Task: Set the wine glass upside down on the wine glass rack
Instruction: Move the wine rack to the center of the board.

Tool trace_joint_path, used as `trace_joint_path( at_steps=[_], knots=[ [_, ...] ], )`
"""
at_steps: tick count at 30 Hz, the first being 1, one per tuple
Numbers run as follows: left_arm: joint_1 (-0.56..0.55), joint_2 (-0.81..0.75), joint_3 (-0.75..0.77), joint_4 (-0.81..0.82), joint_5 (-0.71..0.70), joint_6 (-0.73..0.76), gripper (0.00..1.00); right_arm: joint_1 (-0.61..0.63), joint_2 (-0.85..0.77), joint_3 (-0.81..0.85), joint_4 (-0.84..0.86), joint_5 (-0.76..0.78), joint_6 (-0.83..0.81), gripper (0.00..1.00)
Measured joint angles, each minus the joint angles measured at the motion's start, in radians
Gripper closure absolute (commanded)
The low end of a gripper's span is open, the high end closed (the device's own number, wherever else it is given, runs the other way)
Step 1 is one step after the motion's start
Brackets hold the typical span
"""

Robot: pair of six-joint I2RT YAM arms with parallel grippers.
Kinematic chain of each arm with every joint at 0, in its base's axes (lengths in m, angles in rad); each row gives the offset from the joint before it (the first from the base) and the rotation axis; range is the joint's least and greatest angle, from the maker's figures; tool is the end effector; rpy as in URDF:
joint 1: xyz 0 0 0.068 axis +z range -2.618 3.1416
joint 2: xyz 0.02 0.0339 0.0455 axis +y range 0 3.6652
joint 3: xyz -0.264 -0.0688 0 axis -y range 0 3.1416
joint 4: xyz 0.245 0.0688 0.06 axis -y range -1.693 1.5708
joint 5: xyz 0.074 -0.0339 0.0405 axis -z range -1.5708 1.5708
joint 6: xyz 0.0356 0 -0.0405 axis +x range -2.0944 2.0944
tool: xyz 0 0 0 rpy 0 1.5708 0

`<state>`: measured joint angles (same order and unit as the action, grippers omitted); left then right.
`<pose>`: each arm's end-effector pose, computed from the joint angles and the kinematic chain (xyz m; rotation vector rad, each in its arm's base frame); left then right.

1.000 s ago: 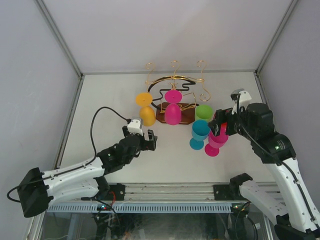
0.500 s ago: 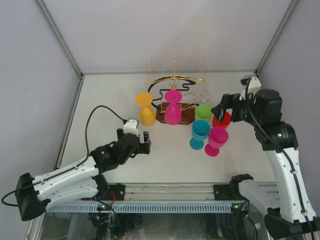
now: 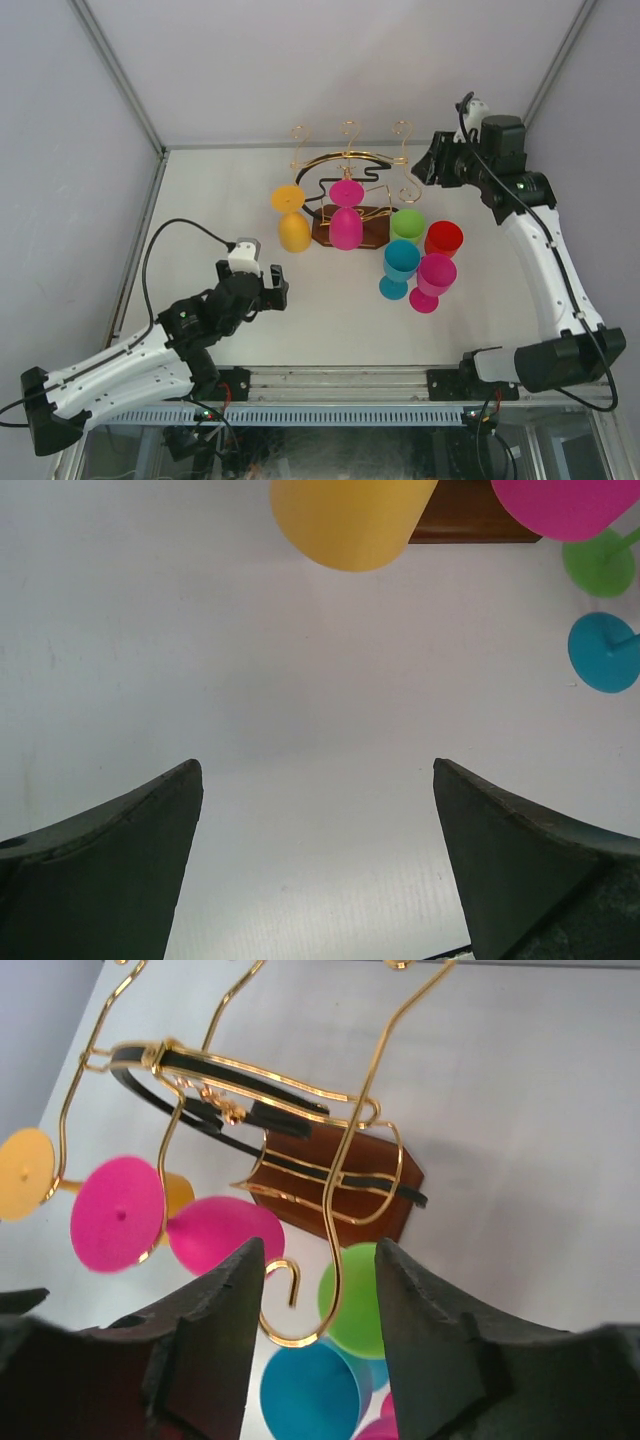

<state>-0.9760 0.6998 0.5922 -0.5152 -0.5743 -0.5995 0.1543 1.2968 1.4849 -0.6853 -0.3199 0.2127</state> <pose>0.1014 -0.1154 0.2563 0.0795 2.0972 -0.3222 0.2678 0.0530 0.4210 -0.1387 2.0826 0.5552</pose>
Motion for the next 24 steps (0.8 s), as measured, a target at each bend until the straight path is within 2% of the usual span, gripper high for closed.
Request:
trace_joint_path(
  at_steps=[6,11,19,24],
  knots=[
    [0.0,0.0,0.027,-0.039,-0.004,0.0,0.0,0.015,0.133,0.105,0.016,0.001,0.011,0.62],
    [0.0,0.0,0.036,-0.057,-0.019,0.0,0.0,0.019,0.208,0.116,0.008,0.005,0.008,0.69],
    [0.0,0.0,0.036,-0.073,-0.031,-0.002,0.0,0.052,0.246,0.116,-0.011,-0.015,0.003,0.83],
    [0.0,0.0,0.036,-0.076,-0.036,-0.003,0.0,0.073,0.264,0.116,-0.014,-0.014,0.001,0.87]
  ],
)
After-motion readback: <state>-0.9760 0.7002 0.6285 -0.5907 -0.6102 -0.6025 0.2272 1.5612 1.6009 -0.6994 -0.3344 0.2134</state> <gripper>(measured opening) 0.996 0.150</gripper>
